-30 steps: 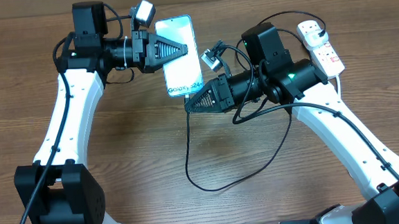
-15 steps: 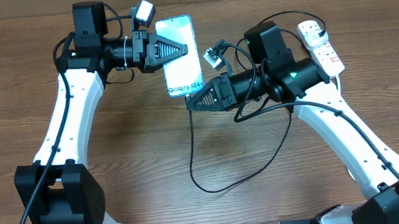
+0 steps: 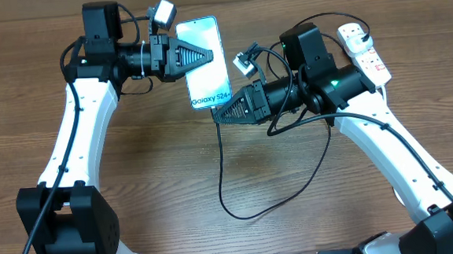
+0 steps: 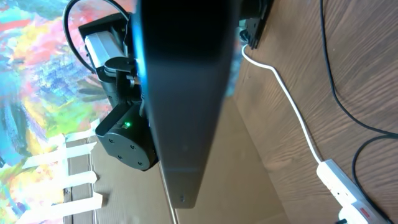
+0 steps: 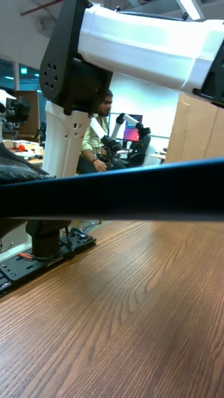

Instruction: Plug charger to phone and switch on socket

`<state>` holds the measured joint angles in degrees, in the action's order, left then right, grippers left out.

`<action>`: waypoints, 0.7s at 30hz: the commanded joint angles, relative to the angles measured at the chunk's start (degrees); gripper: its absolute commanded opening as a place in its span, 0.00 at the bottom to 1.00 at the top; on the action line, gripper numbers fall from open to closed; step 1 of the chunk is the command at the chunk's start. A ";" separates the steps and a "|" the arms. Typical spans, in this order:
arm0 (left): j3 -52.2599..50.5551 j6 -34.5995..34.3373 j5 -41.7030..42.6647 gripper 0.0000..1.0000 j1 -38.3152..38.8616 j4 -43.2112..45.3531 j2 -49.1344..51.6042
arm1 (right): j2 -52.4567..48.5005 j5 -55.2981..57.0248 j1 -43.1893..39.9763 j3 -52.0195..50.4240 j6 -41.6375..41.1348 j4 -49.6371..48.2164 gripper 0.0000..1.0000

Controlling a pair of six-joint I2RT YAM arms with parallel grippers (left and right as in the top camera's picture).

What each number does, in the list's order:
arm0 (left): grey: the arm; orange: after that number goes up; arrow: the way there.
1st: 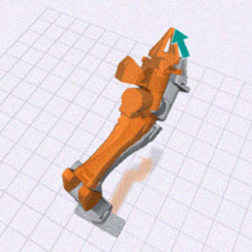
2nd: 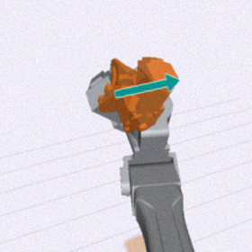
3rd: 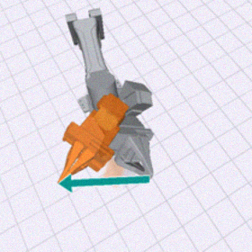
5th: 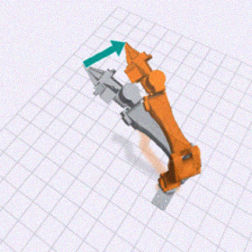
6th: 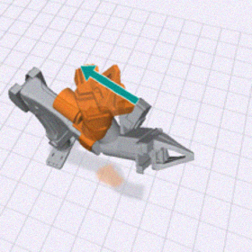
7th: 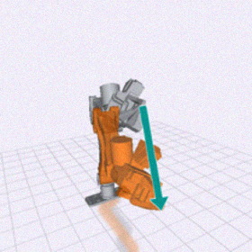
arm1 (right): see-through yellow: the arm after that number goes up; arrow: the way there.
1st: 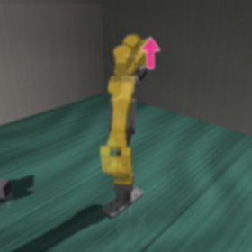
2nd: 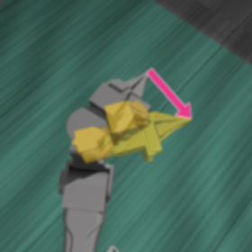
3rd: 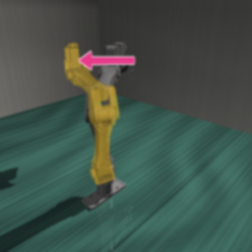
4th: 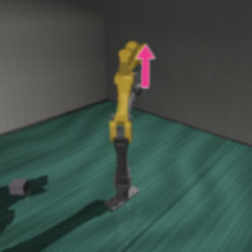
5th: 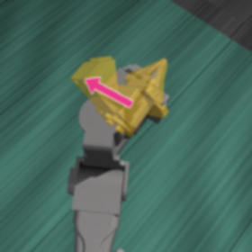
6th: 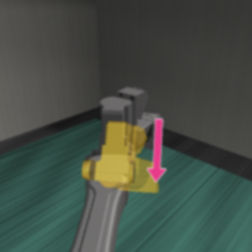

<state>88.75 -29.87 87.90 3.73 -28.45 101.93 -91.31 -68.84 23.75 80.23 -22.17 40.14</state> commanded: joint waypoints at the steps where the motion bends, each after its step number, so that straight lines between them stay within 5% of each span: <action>1: 0.33 1.57 2.82 0.04 2.80 -0.22 -0.04 | -0.24 -0.24 -0.90 1.22 -0.39 -3.76 0.05; 21: 0.33 1.40 2.80 0.04 3.06 -1.70 -0.04 | -0.24 2.78 -1.44 1.22 -0.37 -4.50 0.05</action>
<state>88.88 -29.89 87.92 3.84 -29.17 101.93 -91.46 -68.60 23.70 80.05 -22.74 38.24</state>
